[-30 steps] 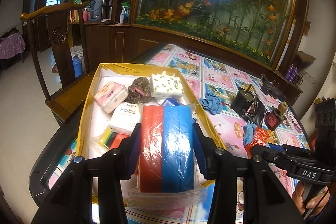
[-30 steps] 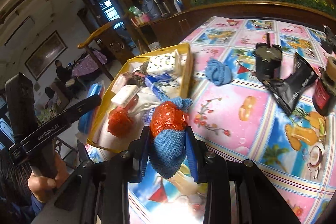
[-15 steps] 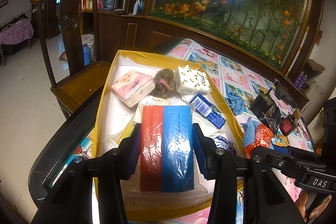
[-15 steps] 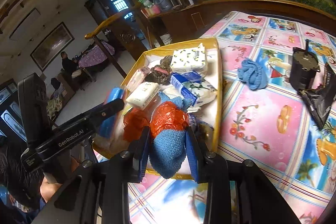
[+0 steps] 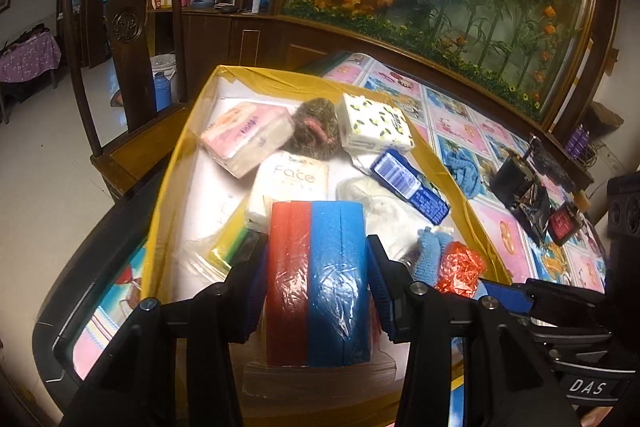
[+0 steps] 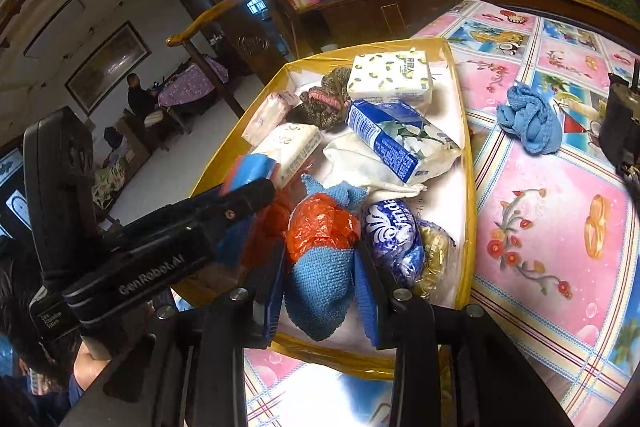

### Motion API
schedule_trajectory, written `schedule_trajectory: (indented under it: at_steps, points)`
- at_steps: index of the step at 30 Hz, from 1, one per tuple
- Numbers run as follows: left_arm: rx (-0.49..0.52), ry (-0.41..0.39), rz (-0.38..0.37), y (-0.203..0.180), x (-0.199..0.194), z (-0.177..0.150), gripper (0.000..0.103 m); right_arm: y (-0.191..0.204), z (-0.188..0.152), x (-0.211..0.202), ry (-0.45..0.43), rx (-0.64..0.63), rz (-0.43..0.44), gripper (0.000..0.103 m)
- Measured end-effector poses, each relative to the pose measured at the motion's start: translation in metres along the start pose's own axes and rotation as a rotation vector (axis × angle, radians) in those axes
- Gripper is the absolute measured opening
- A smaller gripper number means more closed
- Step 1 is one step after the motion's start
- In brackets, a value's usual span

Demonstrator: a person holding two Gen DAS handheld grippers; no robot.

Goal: Organize soft objects
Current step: 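Lower both held items into the tray and open both tools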

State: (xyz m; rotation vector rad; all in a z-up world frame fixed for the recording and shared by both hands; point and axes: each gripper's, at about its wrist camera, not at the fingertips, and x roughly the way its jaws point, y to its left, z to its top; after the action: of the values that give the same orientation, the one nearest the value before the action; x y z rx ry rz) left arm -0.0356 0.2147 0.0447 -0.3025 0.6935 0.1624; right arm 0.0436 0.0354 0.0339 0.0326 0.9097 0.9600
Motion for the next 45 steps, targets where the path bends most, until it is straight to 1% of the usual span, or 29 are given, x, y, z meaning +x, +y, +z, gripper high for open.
schedule_trajectory:
  at_steps: [2, 5, 8, 13, 21, 23, 27, 28, 30, 34, 36, 37, 39, 45]
  points:
    - [0.004, -0.021, -0.003, -0.001, -0.004, 0.001, 0.045, 0.0, -0.002, 0.0, -0.002, -0.014, -0.007, 0.037]
    - [-0.016, 0.0, -0.021, 0.003, 0.0, 0.001, 0.045, 0.002, -0.005, -0.001, -0.002, -0.035, -0.018, 0.037]
    - [-0.03, 0.005, -0.028, 0.006, 0.001, 0.001, 0.045, 0.001, -0.006, -0.002, -0.005, -0.035, -0.021, 0.037]
    - [-0.011, 0.012, -0.016, 0.001, 0.002, 0.0, 0.045, 0.0, -0.007, -0.003, -0.006, -0.04, -0.043, 0.037]
    - [-0.017, 0.018, -0.014, 0.001, 0.002, -0.001, 0.047, 0.004, -0.008, -0.003, -0.006, -0.074, -0.072, 0.038]
    - [-0.025, 0.024, -0.018, 0.003, 0.003, -0.002, 0.052, 0.003, -0.008, -0.003, -0.001, -0.072, -0.072, 0.04]
    - [-0.021, 0.032, -0.03, 0.002, 0.005, -0.003, 0.054, 0.002, -0.007, -0.005, -0.006, -0.069, -0.07, 0.048]
    - [-0.02, 0.03, -0.033, 0.002, 0.004, -0.003, 0.056, 0.003, -0.007, -0.007, -0.011, -0.072, -0.074, 0.052]
    - [-0.027, 0.02, -0.042, 0.003, 0.002, -0.003, 0.056, 0.004, -0.007, -0.01, -0.024, -0.078, -0.079, 0.054]
    - [-0.041, -0.034, -0.05, 0.006, -0.008, -0.005, 0.057, 0.003, -0.006, -0.017, -0.05, -0.075, -0.077, 0.054]
    - [-0.047, -0.059, -0.049, 0.008, -0.012, -0.005, 0.06, 0.002, -0.006, -0.02, -0.058, -0.068, -0.075, 0.054]
    - [-0.046, -0.068, -0.052, 0.008, -0.014, -0.006, 0.063, 0.001, -0.006, -0.022, -0.062, -0.065, -0.074, 0.054]
    - [-0.042, -0.081, -0.048, 0.007, -0.016, -0.005, 0.065, 0.001, -0.006, -0.024, -0.069, -0.06, -0.075, 0.054]
    - [-0.021, -0.079, -0.028, 0.002, -0.015, -0.004, 0.065, -0.005, -0.006, -0.039, -0.1, -0.04, -0.086, 0.054]
